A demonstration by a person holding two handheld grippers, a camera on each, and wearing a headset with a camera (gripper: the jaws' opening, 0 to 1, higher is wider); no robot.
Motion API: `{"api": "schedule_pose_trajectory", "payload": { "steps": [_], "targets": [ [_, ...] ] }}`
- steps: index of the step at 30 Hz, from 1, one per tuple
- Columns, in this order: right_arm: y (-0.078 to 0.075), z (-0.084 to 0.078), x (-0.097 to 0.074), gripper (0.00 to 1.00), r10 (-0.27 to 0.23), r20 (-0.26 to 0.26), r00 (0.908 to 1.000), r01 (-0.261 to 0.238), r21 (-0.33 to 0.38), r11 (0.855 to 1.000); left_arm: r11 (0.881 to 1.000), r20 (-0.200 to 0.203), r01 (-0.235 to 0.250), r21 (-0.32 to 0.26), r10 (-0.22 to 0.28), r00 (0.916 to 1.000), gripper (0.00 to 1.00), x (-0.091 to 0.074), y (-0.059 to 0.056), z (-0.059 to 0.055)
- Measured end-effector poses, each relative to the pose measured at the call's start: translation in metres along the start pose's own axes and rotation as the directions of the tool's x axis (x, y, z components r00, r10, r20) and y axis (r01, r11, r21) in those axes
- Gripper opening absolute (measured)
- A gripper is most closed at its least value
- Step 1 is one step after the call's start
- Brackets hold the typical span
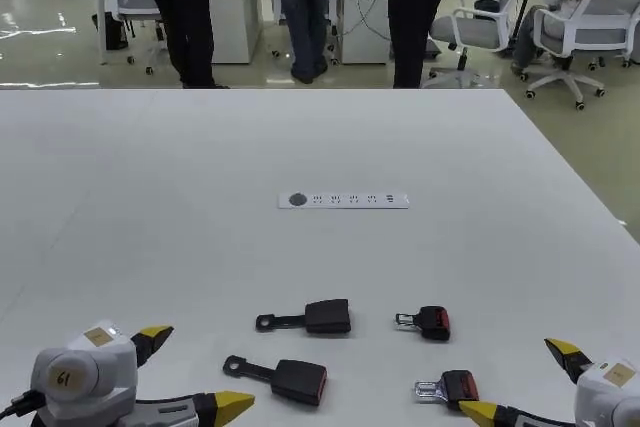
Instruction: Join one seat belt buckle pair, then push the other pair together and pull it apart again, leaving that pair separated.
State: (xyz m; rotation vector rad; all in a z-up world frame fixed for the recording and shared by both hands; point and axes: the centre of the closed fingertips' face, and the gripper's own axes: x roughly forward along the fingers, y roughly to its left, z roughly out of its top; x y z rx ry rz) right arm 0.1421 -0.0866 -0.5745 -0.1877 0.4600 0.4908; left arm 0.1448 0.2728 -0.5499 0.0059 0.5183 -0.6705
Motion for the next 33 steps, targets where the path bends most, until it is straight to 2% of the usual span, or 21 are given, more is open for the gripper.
{"api": "schedule_pose_trajectory", "payload": {
  "steps": [7,14,26,33],
  "targets": [
    [0.0001,-0.0006,-0.0003,0.94,0.001,-0.001,1.0,-0.001,0.002,1.0,1.0,0.0,0.0,0.001,0.0,1.0,1.0,0.0,0.0007,-0.0004],
    [0.0005,-0.0001,-0.003,0.94,0.003,-0.002,1.0,-0.003,0.001,1.0,1.0,-0.003,0.004,0.004,-0.004,1.0,1.0,0.0003,-0.0045,-0.0004],
    [0.0021,0.0014,-0.006,0.94,0.009,-0.004,1.0,-0.009,-0.001,1.0,1.0,-0.003,0.002,0.007,-0.002,1.0,1.0,-0.0002,-0.0019,-0.0002],
    [0.0006,-0.0005,-0.0066,0.94,0.01,-0.003,0.9999,-0.01,0.0,1.0,1.0,0.0,0.0,0.007,0.0,1.0,1.0,-0.0016,-0.0062,0.0016]
  ]
}}
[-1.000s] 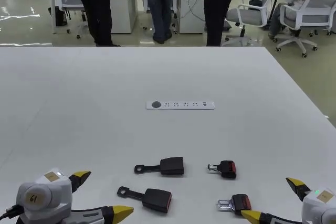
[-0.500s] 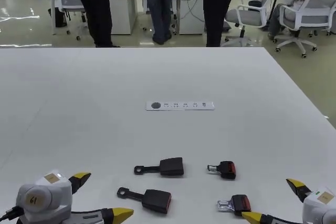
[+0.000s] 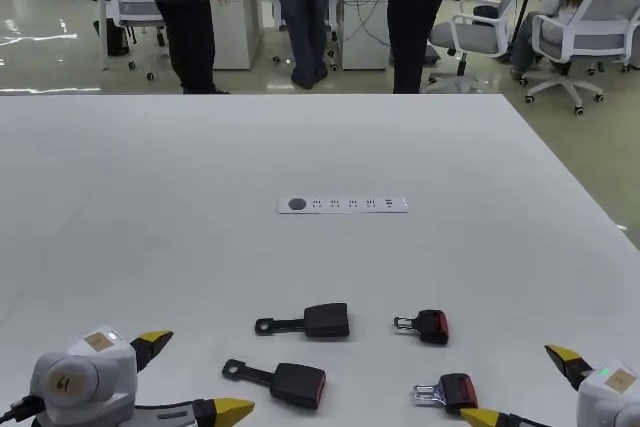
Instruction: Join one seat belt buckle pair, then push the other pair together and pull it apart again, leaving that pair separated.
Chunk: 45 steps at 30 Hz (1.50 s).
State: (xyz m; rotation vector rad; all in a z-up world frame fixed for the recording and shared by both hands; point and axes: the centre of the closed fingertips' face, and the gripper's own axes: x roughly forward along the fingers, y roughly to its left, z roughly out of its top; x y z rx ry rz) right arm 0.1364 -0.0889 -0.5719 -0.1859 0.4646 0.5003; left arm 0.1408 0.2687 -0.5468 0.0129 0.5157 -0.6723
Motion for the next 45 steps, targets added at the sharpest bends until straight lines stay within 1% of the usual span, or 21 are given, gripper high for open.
{"api": "schedule_pose_trajectory", "payload": {
  "steps": [11,18,22,29,37,39,42,45],
  "targets": [
    [0.001,-0.004,-0.004,0.94,0.0,-0.005,1.0,0.0,0.003,1.0,1.0,0.002,-0.006,-0.007,0.006,1.0,1.0,-0.002,0.0,-0.004],
    [0.003,-0.008,-0.005,0.94,0.006,-0.013,0.9999,-0.006,0.003,1.0,1.0,-0.001,-0.005,-0.008,0.005,1.0,1.0,-0.003,-0.006,-0.005],
    [0.004,-0.008,-0.005,0.94,0.01,-0.012,0.9999,-0.01,0.003,1.0,1.0,-0.001,-0.005,-0.01,0.005,1.0,1.0,-0.003,-0.006,-0.006],
    [0.005,-0.009,-0.002,0.94,0.019,-0.014,0.9997,-0.019,0.003,1.0,1.0,-0.004,-0.004,-0.011,0.004,1.0,1.0,-0.003,-0.003,-0.009],
    [0.009,-0.01,0.003,0.93,0.036,-0.023,0.9991,-0.036,-0.005,0.999,1.0,-0.015,0.005,-0.003,-0.006,0.9999,1.0,-0.002,-0.006,-0.009],
    [0.01,-0.01,0.004,0.93,0.044,-0.027,0.9987,-0.045,-0.009,0.999,1.0,-0.017,0.01,0.003,-0.01,0.9998,0.99,0.0,-0.004,-0.01],
    [0.01,-0.01,0.007,0.93,0.055,-0.026,0.9982,-0.055,-0.008,0.998,1.0,-0.02,0.016,0.005,-0.016,0.9997,0.99,0.003,-0.004,-0.01],
    [0.013,-0.008,0.009,0.93,0.064,-0.032,0.9974,-0.064,-0.014,0.998,1.0,-0.025,0.023,0.009,-0.023,0.9994,0.99,0.006,-0.003,-0.011]
  ]
}}
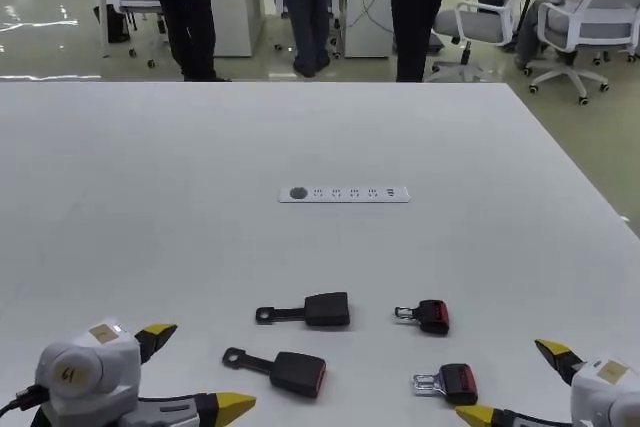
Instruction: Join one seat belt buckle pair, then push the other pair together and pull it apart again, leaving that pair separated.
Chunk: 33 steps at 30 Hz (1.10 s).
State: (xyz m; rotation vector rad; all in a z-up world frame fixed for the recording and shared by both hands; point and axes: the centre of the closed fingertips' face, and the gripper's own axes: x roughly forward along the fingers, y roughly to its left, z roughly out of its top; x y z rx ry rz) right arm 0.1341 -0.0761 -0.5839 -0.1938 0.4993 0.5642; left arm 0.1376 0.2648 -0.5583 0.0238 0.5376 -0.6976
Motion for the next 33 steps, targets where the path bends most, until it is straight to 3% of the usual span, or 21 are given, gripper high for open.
{"api": "schedule_pose_trajectory", "payload": {
  "steps": [8,19,33],
  "targets": [
    [0.0,-0.001,0.008,0.92,0.041,-0.017,0.999,-0.041,-0.011,0.999,0.999,-0.02,0.029,0.022,-0.028,0.9994,0.98,0.01,-0.003,0.003],
    [0.0,0.002,0.025,0.9,0.087,-0.049,0.995,-0.088,-0.018,0.996,0.998,-0.053,0.057,0.039,-0.055,0.9971,0.97,0.025,0.005,0.002],
    [-0.008,-0.007,0.044,0.86,0.154,-0.091,0.9839,-0.157,-0.023,0.987,0.988,-0.114,0.128,0.084,-0.118,0.9864,0.94,0.05,0.003,0.0]
  ]
}}
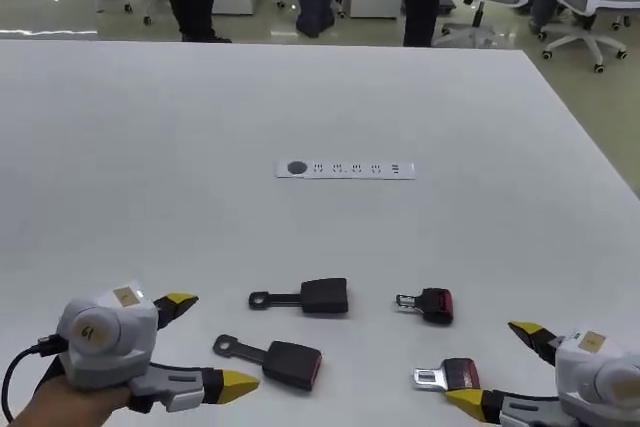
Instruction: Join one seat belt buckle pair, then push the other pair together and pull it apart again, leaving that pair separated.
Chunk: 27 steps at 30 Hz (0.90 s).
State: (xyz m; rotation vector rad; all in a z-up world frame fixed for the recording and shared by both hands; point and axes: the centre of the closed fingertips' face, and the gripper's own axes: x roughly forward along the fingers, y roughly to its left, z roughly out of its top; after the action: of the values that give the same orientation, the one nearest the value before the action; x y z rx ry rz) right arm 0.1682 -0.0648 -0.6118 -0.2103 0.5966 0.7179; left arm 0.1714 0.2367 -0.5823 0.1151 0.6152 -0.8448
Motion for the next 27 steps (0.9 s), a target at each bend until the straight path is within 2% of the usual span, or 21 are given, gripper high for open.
{"api": "schedule_pose_trajectory", "payload": {
  "steps": [7,9,15,21,27],
  "targets": [
    [0.002,-0.005,0.012,0.84,0.045,-0.031,0.9985,-0.045,-0.02,0.999,0.996,-0.059,0.068,0.059,-0.065,0.9961,0.9,0.014,-0.003,-0.006],
    [0.002,-0.007,0.015,0.83,0.057,-0.039,0.9976,-0.058,-0.016,0.998,0.994,-0.075,0.082,0.067,-0.077,0.9942,0.9,0.019,-0.001,-0.012],
    [0.004,-0.01,0.021,0.83,0.099,-0.061,0.9932,-0.1,-0.013,0.995,0.983,-0.127,0.139,0.123,-0.124,0.9842,0.89,0.031,-0.001,-0.02],
    [0.003,-0.017,0.025,0.8,0.143,-0.09,0.9856,-0.146,-0.021,0.989,0.97,-0.166,0.189,0.156,-0.163,0.9727,0.85,0.041,-0.005,-0.02],
    [0.003,-0.021,0.03,0.8,0.173,-0.107,0.979,-0.177,-0.023,0.984,0.948,-0.216,0.242,0.204,-0.197,0.9561,0.8,0.05,-0.01,-0.026]
  ]
}}
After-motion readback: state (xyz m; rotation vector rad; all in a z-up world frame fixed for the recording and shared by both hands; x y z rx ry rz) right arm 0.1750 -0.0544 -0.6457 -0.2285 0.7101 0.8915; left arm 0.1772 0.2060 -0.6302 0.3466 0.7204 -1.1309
